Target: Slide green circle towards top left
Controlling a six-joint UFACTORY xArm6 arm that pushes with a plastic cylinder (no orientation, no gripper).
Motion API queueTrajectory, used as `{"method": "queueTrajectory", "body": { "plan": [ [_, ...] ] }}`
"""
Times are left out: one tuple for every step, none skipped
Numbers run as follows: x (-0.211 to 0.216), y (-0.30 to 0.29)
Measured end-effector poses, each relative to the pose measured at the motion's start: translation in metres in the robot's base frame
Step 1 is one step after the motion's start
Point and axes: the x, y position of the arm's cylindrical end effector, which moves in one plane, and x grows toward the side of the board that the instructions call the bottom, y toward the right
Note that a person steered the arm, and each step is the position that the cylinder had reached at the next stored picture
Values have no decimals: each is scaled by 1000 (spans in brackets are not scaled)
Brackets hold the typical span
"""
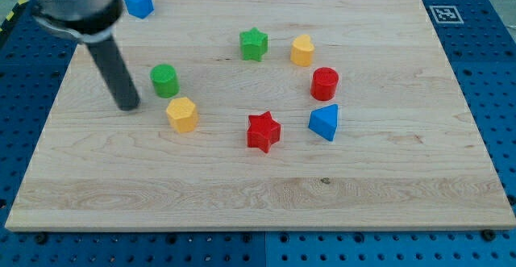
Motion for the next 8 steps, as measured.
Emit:
{"method": "queueTrajectory", "body": {
  "plan": [
    [7,55],
    [7,49],
    [-5,33],
    [-25,28],
    [-47,27],
    [-73,27],
    [-103,27],
    [-132,27]
  ]
}}
